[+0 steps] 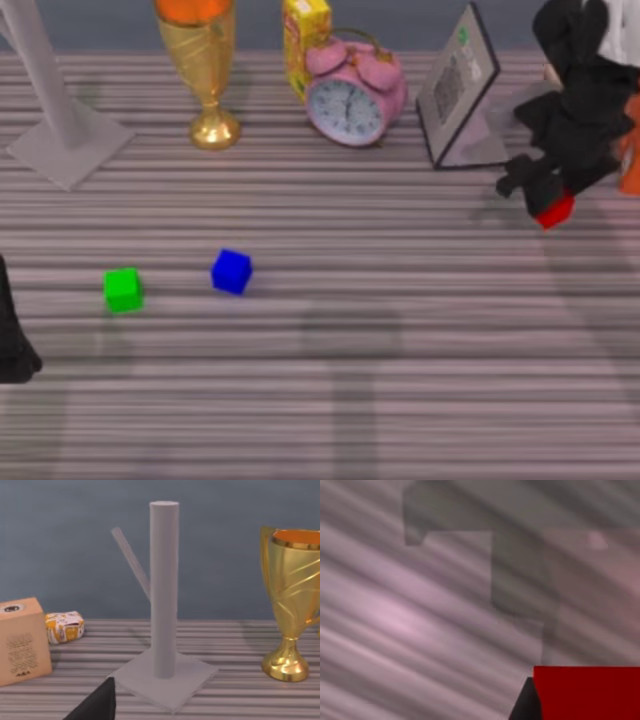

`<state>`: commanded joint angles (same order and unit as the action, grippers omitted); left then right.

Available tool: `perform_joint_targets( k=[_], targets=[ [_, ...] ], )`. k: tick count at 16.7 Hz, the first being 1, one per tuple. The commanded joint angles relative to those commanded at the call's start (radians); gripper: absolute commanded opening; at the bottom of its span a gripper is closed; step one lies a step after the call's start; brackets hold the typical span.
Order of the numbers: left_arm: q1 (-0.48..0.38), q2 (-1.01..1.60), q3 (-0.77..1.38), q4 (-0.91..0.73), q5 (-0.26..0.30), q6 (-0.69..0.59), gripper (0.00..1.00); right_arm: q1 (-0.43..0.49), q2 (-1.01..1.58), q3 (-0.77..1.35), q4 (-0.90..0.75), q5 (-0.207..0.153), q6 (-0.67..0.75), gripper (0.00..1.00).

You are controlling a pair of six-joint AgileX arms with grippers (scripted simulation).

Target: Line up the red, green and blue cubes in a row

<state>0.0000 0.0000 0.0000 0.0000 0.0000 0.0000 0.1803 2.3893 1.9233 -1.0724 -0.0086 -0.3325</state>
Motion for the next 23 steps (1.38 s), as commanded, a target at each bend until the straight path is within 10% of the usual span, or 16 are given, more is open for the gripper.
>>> perform_joint_targets(
  k=[12, 23],
  targets=[
    [0.0, 0.0, 0.0, 0.0, 0.0, 0.0, 1.0, 0.047, -0.021, 0.103, -0.127, 0.003, 0.065, 0.0],
    [0.0, 0.0, 0.0, 0.0, 0.0, 0.0, 1.0, 0.508, 0.08, 0.306, -0.258, 0.023, 0.895, 0.0]
  ],
)
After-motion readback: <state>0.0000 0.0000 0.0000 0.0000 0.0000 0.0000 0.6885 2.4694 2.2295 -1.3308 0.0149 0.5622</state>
